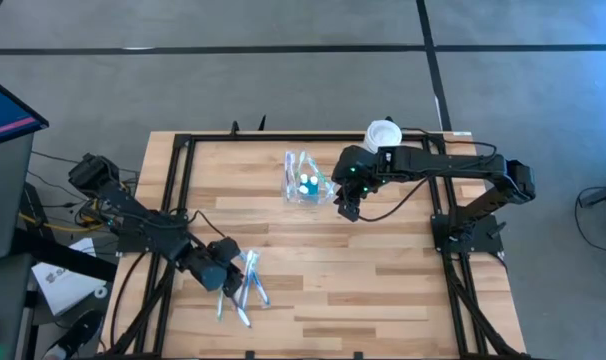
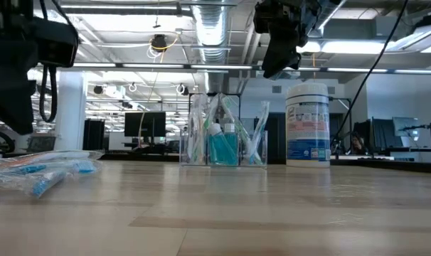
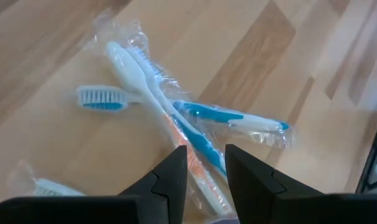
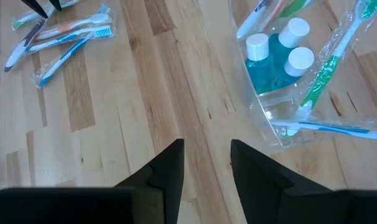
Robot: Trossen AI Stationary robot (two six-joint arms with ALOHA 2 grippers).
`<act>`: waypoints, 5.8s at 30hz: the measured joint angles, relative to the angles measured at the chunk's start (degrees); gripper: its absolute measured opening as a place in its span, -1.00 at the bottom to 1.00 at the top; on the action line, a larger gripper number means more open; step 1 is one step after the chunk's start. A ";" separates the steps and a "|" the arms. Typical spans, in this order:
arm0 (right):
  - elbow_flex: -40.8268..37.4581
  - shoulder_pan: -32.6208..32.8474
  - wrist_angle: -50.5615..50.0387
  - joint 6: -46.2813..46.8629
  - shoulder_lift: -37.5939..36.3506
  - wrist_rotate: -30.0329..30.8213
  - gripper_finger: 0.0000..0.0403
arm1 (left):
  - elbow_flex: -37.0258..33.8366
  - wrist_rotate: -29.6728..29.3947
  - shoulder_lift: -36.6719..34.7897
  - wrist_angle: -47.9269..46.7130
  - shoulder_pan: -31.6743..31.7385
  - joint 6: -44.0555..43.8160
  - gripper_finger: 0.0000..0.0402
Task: Pick & Place toothbrushing station
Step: Put the orange toothbrush into the transparent organizer
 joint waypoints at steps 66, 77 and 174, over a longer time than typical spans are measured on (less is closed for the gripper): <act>-0.02 1.92 10.02 -0.44 0.04 -0.13 -0.39 | -7.64 -26.20 -10.62 21.77 0.51 23.43 -0.94; -0.02 6.79 21.48 -1.23 0.04 -0.20 -0.39 | -7.64 -34.14 -13.97 38.30 0.61 47.30 -0.94; 0.00 11.00 33.98 -9.05 -0.34 2.44 -1.00 | 1.39 -13.42 6.16 71.49 20.31 75.54 -0.57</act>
